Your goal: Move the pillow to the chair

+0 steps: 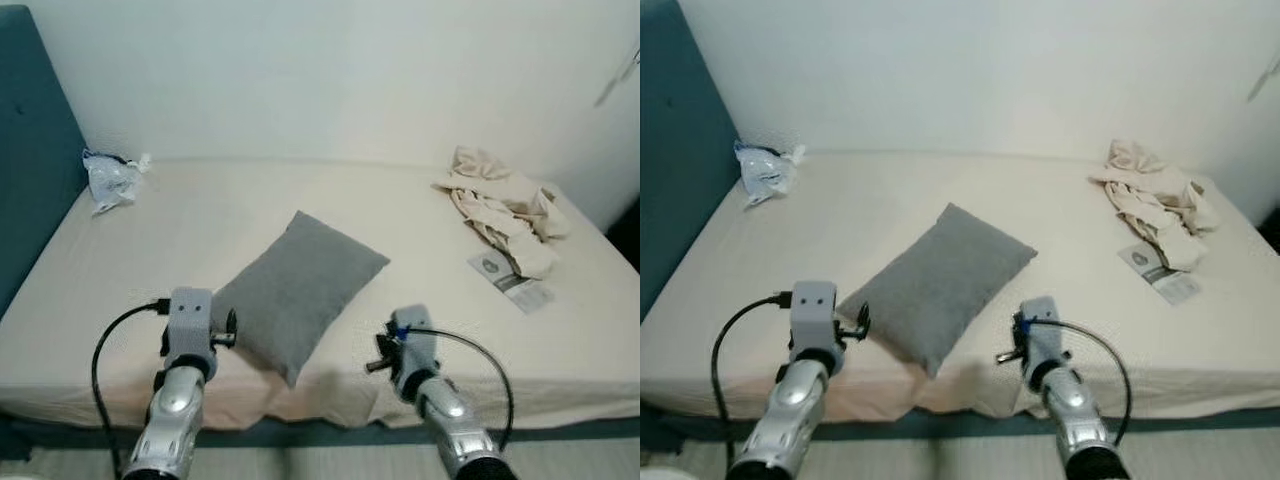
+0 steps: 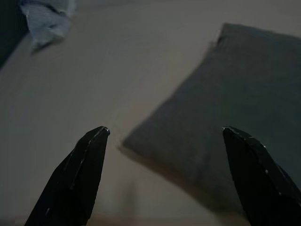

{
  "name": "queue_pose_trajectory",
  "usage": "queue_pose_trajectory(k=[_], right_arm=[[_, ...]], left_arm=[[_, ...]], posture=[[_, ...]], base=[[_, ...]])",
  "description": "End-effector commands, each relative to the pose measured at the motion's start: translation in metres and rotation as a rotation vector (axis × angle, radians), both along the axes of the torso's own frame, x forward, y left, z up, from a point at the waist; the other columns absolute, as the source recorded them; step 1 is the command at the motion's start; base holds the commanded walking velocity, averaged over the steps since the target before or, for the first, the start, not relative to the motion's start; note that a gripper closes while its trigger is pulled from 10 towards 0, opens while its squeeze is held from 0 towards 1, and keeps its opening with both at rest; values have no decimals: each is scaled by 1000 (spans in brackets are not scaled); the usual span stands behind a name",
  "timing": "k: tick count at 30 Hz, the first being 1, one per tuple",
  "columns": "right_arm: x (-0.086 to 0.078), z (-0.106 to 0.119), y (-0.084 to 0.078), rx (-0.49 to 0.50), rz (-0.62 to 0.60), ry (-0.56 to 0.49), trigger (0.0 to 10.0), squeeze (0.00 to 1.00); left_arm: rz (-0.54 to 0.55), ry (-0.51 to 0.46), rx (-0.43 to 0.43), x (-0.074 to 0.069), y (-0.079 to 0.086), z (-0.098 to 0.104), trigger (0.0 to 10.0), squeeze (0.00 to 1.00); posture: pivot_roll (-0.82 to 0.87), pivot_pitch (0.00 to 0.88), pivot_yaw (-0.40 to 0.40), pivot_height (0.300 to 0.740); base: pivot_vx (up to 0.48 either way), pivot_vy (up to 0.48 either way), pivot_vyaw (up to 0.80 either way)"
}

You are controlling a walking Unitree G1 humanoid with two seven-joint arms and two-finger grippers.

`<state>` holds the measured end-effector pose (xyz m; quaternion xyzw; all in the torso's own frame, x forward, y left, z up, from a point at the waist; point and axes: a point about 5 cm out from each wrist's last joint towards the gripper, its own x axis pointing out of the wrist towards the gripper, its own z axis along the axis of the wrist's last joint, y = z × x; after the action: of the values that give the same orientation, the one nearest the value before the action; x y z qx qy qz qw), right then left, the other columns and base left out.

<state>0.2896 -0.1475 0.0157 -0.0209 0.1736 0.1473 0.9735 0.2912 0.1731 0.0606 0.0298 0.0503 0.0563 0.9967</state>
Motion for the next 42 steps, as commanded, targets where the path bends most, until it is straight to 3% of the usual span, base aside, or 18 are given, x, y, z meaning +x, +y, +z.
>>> queue_pose_trajectory(k=[1,20,24,27,37,42], right_arm=[[-2,-4,-8,-10,-28,17,10000,0],[-1,-3,-6,10,-65,6,10000,0],[-1,-3,-6,8,-70,4,10000,0],[-1,-4,-6,6,-73,5,10000,0],[-3,-3,-9,-25,-78,-25,10000,0],[3,0,-13,-98,-84,-42,10000,0]], left_arm=[[-27,22,4,-3,-4,-6,10000,0],[-26,19,6,6,2,-1,10000,0],[-50,59,53,7,-2,-6,10000,0],[-38,84,43,7,-2,-9,10000,0],[-1,100,65,10,1,-11,10000,0],[48,130,64,9,6,-16,10000,0]], posture=[[28,97,-27,740],[27,79,10,740],[16,67,24,740],[11,61,28,740],[7,53,22,740],[12,56,0,740]], base=[[304,0,0],[0,0,0],[0,-480,0],[0,-320,0],[0,0,0],[0,0,0]])
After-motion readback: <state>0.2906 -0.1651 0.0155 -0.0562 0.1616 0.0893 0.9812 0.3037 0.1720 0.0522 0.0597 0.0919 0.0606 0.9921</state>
